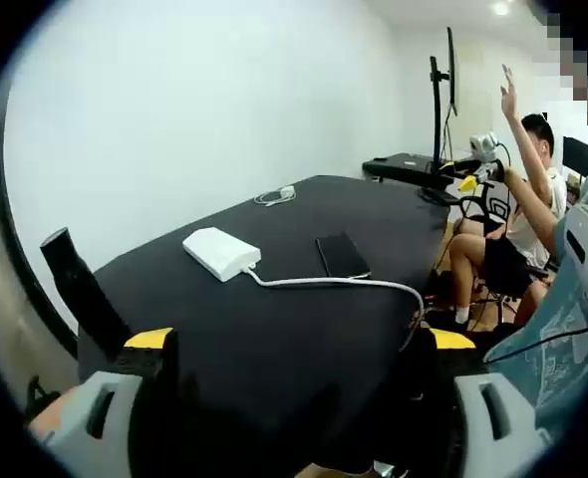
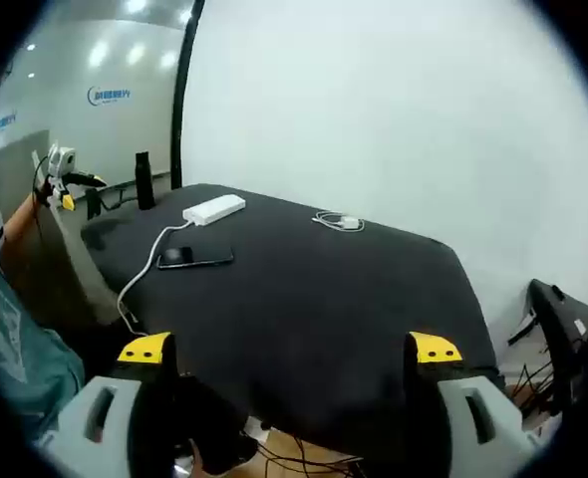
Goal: Connect the charging cable to the phone, plug the charger into the socket, and turn on the power strip switch to charge the phone.
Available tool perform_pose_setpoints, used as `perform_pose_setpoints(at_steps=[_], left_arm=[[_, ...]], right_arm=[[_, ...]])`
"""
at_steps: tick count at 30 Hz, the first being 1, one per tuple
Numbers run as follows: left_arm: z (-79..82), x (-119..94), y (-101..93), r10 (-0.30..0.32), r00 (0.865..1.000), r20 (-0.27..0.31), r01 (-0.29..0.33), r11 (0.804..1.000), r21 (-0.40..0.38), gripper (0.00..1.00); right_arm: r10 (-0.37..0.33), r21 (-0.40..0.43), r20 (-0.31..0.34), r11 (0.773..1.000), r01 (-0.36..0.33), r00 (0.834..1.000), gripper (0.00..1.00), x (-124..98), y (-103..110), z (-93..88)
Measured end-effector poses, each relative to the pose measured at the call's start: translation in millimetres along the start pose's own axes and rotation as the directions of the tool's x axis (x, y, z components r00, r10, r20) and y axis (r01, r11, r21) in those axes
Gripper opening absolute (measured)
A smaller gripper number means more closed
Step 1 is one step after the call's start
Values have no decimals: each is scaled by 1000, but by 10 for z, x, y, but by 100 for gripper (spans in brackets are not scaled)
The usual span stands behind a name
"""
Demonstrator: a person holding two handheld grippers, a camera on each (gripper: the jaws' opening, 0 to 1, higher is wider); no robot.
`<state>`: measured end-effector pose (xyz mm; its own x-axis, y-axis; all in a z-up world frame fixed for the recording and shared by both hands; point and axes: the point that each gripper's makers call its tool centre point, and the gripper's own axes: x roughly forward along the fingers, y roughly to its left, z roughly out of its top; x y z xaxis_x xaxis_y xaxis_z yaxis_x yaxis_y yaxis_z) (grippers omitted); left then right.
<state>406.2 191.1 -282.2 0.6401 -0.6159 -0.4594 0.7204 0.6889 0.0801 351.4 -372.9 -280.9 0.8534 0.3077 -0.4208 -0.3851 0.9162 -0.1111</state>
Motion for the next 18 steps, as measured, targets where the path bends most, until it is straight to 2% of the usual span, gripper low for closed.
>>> perform_pose_setpoints(at_steps=[11,18], left_arm=[[-12,88,-43,-15,1000,-15,15,1000,17,94],[-26,150,-33,-17,1000,-25,18,999,28,94]], right_arm=[[7,7,-13,1000,-7,1000,90,98,-2,-48],[14,-3,-28,1000,-14,1000,90,197,82,-46]])
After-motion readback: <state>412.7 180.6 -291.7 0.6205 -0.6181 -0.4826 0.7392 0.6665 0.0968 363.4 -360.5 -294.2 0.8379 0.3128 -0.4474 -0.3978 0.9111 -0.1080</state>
